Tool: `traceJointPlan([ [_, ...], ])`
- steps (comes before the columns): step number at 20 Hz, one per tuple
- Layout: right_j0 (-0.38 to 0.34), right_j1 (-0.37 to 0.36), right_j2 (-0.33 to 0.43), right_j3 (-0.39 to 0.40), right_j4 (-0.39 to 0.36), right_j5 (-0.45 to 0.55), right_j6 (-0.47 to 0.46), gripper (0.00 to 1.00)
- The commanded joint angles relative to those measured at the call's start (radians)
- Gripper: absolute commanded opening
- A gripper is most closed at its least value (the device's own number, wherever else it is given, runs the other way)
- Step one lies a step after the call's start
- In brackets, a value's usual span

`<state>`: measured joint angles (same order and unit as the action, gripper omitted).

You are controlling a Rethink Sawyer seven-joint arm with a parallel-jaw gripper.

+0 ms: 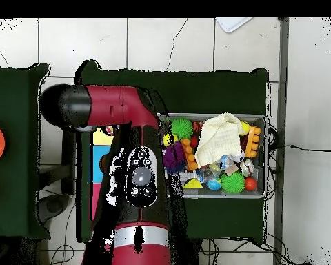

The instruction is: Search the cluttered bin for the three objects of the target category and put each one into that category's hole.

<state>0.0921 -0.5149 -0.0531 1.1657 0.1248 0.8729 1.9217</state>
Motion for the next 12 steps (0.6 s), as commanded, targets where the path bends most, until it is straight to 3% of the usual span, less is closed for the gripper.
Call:
traceJointPlan([
  [1,-0.020,0.036,0.008,0.194,-0.038,-0.026,0.120,0.00],
  [6,-0.041,0.088,-0.019,0.194,-0.132,-0.161,0.060,0.00],
  [12,-0.045,0.091,-0.034,0.207,-0.172,-0.202,0.061,0.00],
])
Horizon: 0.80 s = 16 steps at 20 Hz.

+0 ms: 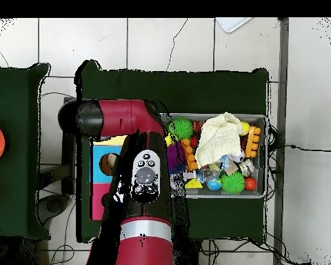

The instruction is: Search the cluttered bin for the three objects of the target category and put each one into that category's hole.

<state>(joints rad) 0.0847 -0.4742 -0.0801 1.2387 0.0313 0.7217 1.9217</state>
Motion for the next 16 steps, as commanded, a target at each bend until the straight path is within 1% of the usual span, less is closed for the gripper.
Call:
traceJointPlan([
  [1,-0.037,0.050,-0.007,0.135,-0.082,-0.052,0.063,0.00],
  [6,-0.044,0.057,-0.001,0.144,-0.087,-0.062,0.070,0.00],
  [8,-0.050,0.064,0.018,0.152,-0.065,-0.050,0.076,0.00],
  [10,-0.052,0.087,0.032,0.149,-0.044,-0.059,0.099,0.00],
  [12,-0.060,0.104,0.053,0.146,-0.026,-0.059,0.102,0.00],
  [16,-0.050,0.120,0.063,0.129,-0.009,-0.034,0.117,0.00],
])
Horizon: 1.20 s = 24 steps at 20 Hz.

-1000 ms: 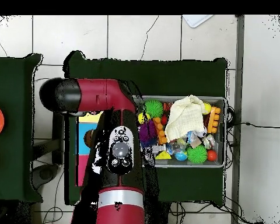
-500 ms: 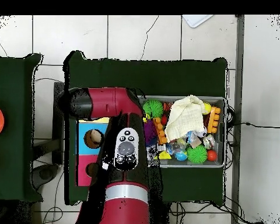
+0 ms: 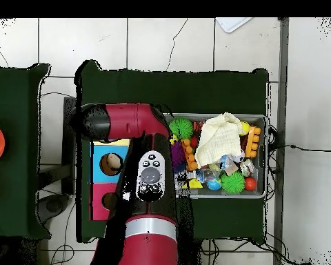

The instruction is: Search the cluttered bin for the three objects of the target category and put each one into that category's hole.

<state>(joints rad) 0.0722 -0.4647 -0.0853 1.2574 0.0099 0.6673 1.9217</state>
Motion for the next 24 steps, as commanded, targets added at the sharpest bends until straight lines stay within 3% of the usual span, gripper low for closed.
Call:
traceJointPlan([
  [1,-0.037,0.108,0.071,0.109,0.017,0.028,0.117,0.00],
  [8,-0.040,0.058,0.091,0.130,0.061,0.111,0.105,0.00],
  [24,-0.031,-0.075,0.102,0.298,0.098,0.085,0.081,0.00],
])
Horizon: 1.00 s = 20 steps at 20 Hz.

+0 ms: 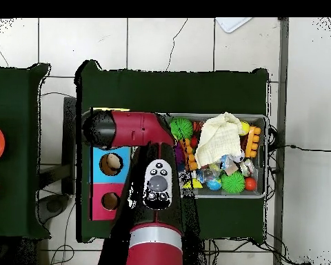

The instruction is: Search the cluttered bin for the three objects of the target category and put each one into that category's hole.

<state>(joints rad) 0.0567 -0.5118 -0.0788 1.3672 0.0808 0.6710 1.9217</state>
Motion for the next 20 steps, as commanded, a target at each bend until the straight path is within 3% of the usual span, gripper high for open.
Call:
traceJointPlan([
  [1,-0.018,-0.032,0.098,0.193,0.028,0.081,0.080,0.00],
  [7,-0.017,-0.033,0.112,0.192,0.034,0.080,0.081,0.00],
  [14,-0.072,0.095,0.217,0.145,-0.001,-0.156,0.013,0.00],
  [20,-0.061,0.086,0.224,0.123,-0.002,-0.135,0.041,0.00],
])
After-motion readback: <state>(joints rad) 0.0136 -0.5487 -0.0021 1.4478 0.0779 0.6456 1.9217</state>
